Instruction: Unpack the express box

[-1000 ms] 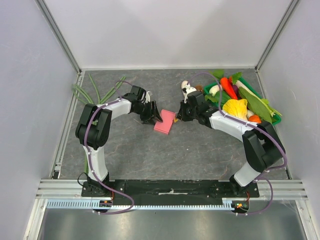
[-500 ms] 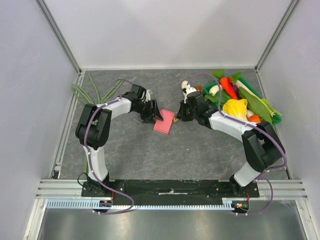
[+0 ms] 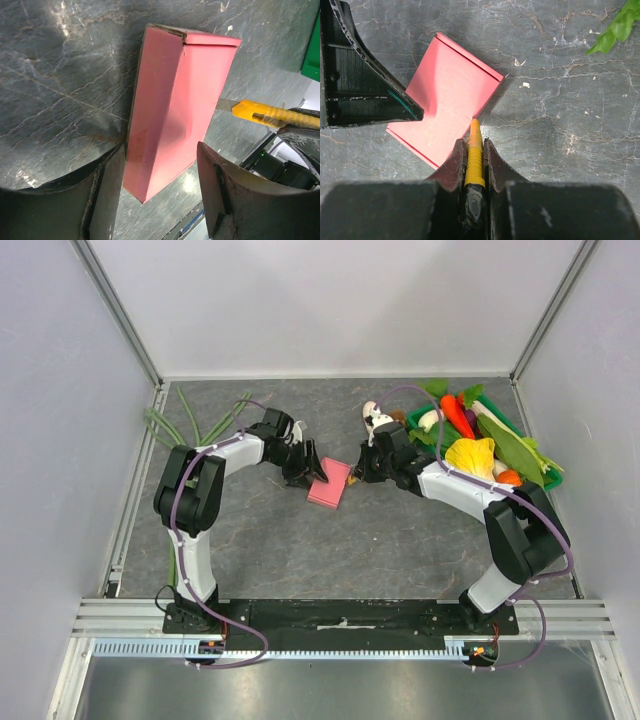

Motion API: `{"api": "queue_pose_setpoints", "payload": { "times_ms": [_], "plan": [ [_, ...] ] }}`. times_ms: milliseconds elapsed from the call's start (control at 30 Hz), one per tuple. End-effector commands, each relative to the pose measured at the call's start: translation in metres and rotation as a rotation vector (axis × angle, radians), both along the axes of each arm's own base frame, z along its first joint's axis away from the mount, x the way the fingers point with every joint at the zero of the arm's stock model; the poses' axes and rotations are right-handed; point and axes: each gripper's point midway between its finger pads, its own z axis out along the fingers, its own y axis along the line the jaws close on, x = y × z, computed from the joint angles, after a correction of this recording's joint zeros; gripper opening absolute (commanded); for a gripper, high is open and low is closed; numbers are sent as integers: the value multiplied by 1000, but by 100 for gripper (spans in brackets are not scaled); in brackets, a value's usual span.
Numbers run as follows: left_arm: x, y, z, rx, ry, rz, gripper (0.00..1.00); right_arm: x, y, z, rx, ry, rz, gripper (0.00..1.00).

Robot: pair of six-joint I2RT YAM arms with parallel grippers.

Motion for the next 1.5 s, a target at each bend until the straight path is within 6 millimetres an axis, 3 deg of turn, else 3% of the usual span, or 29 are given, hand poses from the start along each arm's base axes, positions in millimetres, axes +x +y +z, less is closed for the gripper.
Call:
{"api": "queue_pose_setpoints", "payload": {
  "times_ms": [0,300,400,533,667,733,967,1133,1167,1300,1467],
  "plan": [
    [2,-18,15,-83,18,-29,65,-20,-24,-34,-132,119,-18,0],
    [-7,-34,15,-137,63,-60,63,-17,-24,-29,-131,103,-14,0],
    [-9,-40,19,-165,65,-78,54,-16,-23,-27,-120,91,-6,0],
    [-8,-46,23,-176,42,-107,34,-12,-21,-19,-108,67,-5,0],
    [-2,-48,35,-175,-20,-133,26,-9,-21,-3,-93,28,-13,0],
    [0,-44,40,-148,-69,-157,25,-6,-25,4,-98,4,-31,0],
    [13,-24,61,43,-274,-312,25,-1,-39,60,-65,-142,-85,0],
    [8,-2,56,286,-424,-491,31,0,-50,82,-44,-219,-119,0],
    [-3,-4,49,328,-433,-549,32,0,-52,87,-35,-236,-125,0],
    [-21,0,28,504,-524,-745,33,-3,-56,87,2,-247,-139,0],
    [-48,-10,20,479,-560,-840,33,-8,-59,79,30,-229,-149,0]
  ]
}}
